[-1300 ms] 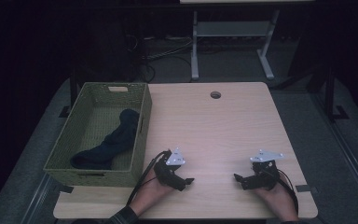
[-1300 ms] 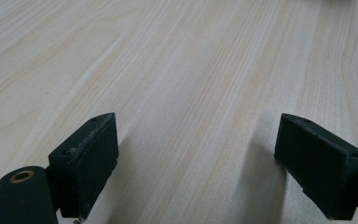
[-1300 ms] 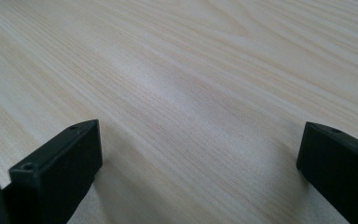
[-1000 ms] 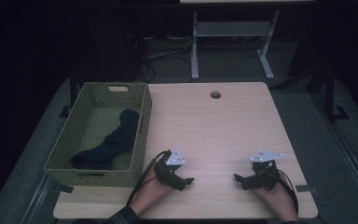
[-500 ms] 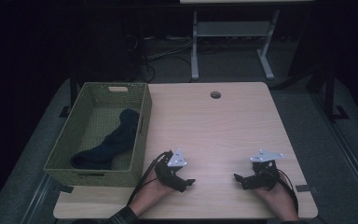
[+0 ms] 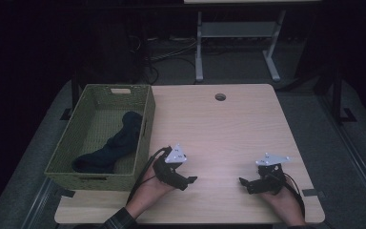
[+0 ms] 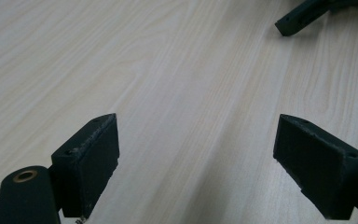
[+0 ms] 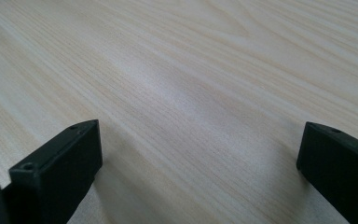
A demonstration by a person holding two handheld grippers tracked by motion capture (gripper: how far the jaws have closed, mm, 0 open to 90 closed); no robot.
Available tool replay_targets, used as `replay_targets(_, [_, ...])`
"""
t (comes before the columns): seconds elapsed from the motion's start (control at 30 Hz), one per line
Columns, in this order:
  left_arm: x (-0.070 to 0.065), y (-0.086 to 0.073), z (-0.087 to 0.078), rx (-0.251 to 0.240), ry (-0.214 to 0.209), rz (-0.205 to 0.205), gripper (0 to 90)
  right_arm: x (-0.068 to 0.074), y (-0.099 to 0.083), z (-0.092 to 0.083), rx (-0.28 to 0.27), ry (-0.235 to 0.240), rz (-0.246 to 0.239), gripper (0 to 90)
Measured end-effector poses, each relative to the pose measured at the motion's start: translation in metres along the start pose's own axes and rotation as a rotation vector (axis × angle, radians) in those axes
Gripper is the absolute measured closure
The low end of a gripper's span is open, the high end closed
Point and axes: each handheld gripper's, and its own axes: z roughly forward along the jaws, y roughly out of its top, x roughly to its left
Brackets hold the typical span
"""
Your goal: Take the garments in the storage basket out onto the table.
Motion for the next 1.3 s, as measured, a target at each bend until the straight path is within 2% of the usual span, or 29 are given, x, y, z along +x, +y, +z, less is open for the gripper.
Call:
replay_targets(0.1, [0.002,0.003,-0.004,-0.011,-0.004,-0.009,13.7,0.000,0.000,0.000,0.000,0.000,0.000,0.0])
replay_targets(0.33, [0.002,0.012,-0.009,0.002,-0.002,0.012,13.8,0.000,0.000,0.000,-0.002,0.000,-0.003,0.0])
replay_targets(0.77, [0.011,0.032,-0.022,-0.009,0.001,0.021,13.8,0.000,0.000,0.000,-0.001,0.002,0.000,0.0])
replay_targets(0.9, [0.013,0.035,-0.023,-0.013,-0.010,0.020,13.8,0.000,0.000,0.000,-0.002,0.001,-0.001,0.0])
replay_targets(1.03, [0.018,0.041,-0.023,-0.004,-0.043,0.036,13.8,0.000,0.000,0.000,-0.002,0.002,-0.001,0.0])
replay_targets(1.3, [0.029,0.045,-0.025,-0.032,-0.069,0.032,13.8,0.000,0.000,0.000,-0.002,0.001,-0.003,0.0])
